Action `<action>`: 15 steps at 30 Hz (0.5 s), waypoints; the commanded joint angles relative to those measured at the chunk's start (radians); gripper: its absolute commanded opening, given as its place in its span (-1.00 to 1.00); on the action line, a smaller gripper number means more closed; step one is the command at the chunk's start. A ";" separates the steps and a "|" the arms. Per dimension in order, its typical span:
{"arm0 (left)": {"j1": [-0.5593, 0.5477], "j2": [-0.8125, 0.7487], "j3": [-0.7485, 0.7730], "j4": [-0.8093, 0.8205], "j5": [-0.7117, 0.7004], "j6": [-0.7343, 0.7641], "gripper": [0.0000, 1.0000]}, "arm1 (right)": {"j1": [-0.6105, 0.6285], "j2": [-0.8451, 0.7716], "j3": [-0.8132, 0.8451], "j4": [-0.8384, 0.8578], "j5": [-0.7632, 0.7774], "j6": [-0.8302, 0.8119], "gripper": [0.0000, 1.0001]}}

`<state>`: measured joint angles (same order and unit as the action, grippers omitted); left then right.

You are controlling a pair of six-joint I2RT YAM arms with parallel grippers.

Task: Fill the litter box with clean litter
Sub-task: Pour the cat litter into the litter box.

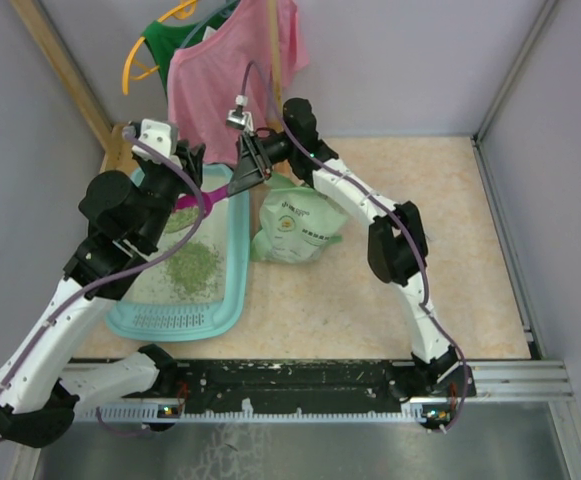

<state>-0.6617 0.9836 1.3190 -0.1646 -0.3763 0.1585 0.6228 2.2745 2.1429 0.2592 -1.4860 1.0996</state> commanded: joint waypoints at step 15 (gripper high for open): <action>-0.005 0.003 0.007 0.004 -0.026 -0.004 -0.21 | 0.030 0.104 0.138 -0.118 0.035 -0.161 -1.00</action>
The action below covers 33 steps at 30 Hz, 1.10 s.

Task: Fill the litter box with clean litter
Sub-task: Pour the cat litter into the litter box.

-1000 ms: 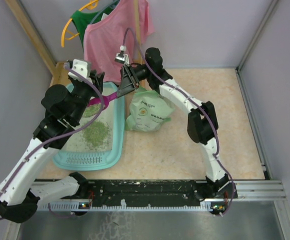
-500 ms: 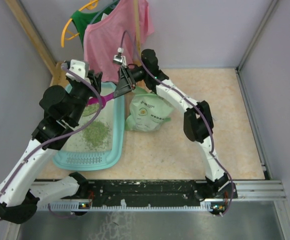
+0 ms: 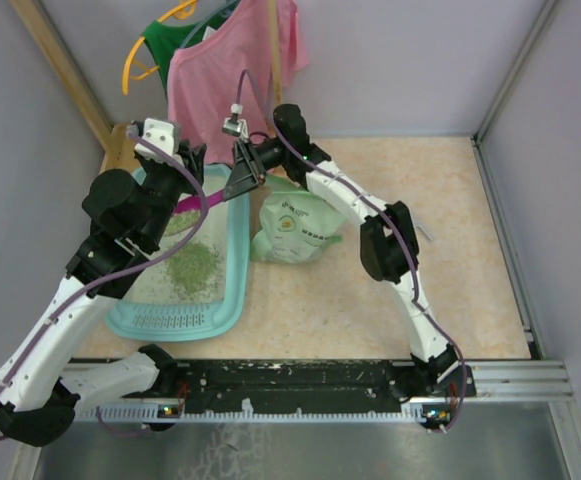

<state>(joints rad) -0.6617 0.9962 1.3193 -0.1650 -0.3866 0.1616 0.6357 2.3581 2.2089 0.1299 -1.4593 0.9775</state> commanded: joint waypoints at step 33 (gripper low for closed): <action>-0.004 -0.064 -0.134 0.060 -0.059 -0.024 -0.18 | 0.101 -0.075 0.247 -0.929 0.893 -1.214 -1.00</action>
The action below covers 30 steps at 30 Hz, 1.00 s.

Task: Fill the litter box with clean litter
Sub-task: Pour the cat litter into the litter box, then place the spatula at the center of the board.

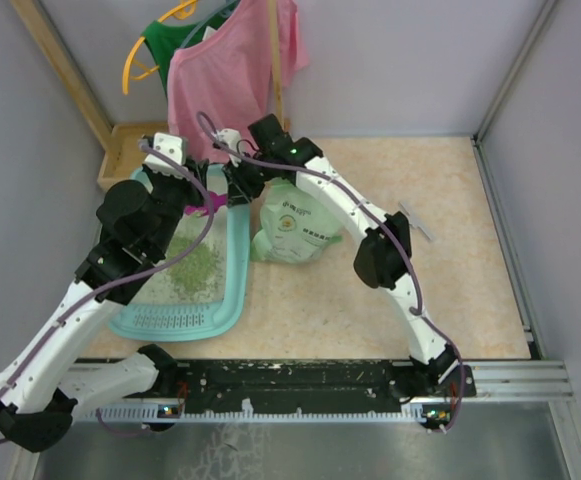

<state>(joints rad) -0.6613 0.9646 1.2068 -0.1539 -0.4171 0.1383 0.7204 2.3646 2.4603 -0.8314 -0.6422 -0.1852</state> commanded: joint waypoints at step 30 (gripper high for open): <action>-0.003 -0.026 -0.082 0.122 0.020 -0.005 -0.07 | -0.066 -0.337 -0.021 0.199 0.186 0.031 -1.00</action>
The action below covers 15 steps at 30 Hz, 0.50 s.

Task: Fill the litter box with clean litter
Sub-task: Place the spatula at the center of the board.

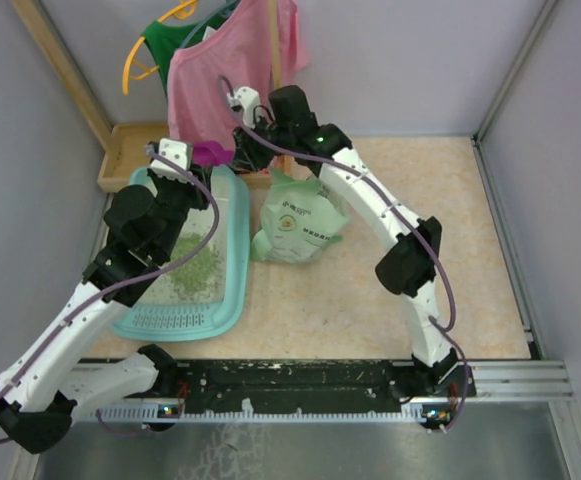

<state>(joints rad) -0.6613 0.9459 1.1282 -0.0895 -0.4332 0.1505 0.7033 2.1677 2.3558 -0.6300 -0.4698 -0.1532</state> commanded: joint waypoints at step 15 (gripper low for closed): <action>-0.003 0.270 0.134 0.050 0.353 -0.024 0.26 | -0.534 -0.612 -0.299 -0.138 0.154 -0.020 -1.00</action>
<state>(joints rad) -0.6613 1.1629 1.1965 -0.0475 -0.1890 0.1333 0.2600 1.7020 2.1529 -0.7746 -0.3584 -0.1581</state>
